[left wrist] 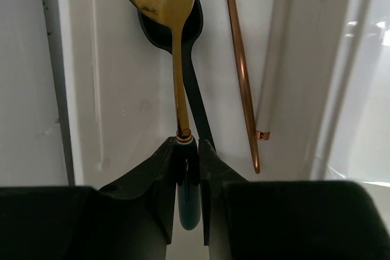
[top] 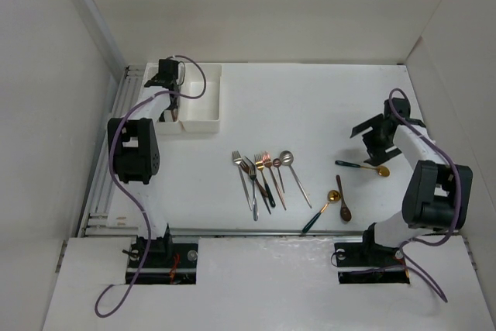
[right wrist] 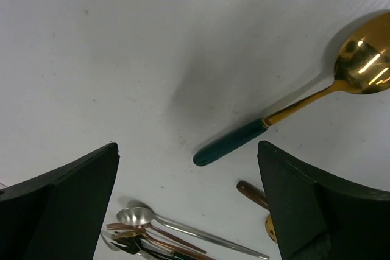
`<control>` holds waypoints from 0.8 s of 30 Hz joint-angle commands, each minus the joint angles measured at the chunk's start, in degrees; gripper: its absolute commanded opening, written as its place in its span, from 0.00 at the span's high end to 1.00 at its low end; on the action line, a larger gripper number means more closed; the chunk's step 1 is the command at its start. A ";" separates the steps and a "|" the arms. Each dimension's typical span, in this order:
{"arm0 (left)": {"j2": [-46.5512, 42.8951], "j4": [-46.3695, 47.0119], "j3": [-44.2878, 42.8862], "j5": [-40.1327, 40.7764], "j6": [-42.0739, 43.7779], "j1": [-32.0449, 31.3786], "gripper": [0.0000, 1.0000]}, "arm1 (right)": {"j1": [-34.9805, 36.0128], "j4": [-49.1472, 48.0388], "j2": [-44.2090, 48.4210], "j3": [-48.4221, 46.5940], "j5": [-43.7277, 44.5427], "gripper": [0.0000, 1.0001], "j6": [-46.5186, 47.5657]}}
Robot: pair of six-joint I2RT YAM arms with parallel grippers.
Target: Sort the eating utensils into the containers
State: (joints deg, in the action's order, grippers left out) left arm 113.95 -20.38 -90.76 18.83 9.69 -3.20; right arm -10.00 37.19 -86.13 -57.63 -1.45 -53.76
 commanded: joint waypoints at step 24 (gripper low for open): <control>-0.65 -1.42 -8.73 -4.32 -0.38 1.53 0.20 | 0.33 0.95 -9.15 2.17 3.56 0.19 -5.83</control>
State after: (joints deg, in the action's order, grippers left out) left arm 117.27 -20.03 -96.86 16.34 10.44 -1.50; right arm -10.00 35.18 -95.42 -57.14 -1.76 -58.52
